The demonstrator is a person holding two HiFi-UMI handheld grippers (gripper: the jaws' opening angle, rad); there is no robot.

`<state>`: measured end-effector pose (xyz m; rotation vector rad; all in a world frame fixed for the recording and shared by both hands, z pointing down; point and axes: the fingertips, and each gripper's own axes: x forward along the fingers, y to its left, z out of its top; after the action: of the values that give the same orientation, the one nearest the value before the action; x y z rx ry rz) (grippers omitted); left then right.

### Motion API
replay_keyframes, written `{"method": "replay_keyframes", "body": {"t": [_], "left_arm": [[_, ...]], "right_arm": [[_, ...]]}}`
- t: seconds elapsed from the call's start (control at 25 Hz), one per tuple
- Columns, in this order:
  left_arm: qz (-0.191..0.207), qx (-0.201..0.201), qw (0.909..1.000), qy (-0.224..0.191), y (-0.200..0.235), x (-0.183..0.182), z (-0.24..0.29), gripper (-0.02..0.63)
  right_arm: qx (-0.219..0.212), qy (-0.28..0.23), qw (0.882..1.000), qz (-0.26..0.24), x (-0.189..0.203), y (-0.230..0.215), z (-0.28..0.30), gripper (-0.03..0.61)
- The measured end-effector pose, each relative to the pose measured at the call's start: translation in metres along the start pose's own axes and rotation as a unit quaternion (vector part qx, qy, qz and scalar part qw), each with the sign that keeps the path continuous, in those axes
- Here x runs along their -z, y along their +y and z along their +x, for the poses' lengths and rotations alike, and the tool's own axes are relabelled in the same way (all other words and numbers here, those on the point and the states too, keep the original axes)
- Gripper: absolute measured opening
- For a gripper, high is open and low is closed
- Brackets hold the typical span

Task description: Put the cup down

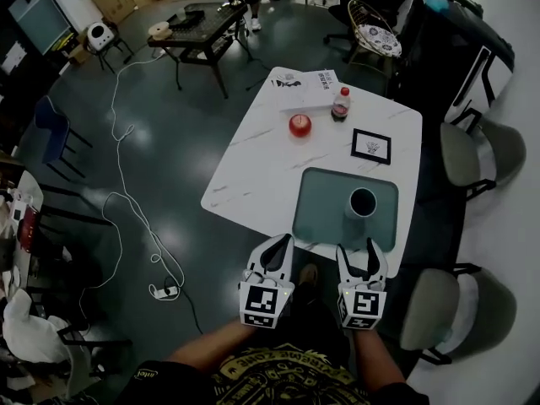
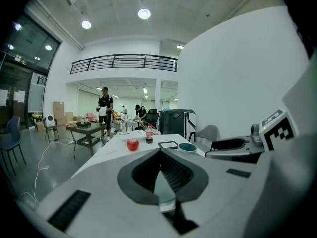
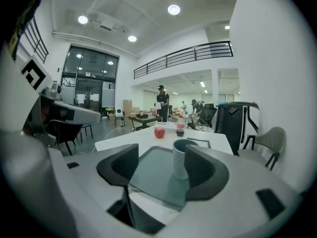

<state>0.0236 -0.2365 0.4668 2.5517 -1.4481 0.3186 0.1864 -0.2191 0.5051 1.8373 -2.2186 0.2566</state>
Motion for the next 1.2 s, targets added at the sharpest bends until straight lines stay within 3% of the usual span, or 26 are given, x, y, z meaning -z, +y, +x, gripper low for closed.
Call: {"method": "replay_keyframes", "body": {"t": [0.24,0.36,0.8,1.0,1.2], "left_arm": [[0.012,0.008,0.9998,-0.016,-0.008,-0.01,-0.047,0.011],[0.017,0.009,0.9996,-0.019,-0.01,-0.01,-0.071,0.01],[-0.014,0.013,0.9995,-0.024,-0.019,-0.003,-0.163,0.011],[-0.017,-0.013,0.9986,-0.048,-0.018,-0.011,-0.191,0.011],[-0.029,-0.049,0.9974,-0.045,-0.019,-0.012,-0.209,0.011]], "right_arm": [[0.001,-0.018,1.0,-0.009,-0.022,0.033,-0.043,0.089],[-0.005,-0.023,1.0,-0.012,-0.028,0.054,-0.064,0.014],[-0.042,-0.023,0.999,-0.018,-0.04,0.121,-0.136,0.008],[-0.076,-0.029,0.996,-0.03,-0.049,0.137,-0.154,0.006],[-0.118,-0.037,0.991,-0.045,-0.058,0.143,-0.163,0.006]]}}
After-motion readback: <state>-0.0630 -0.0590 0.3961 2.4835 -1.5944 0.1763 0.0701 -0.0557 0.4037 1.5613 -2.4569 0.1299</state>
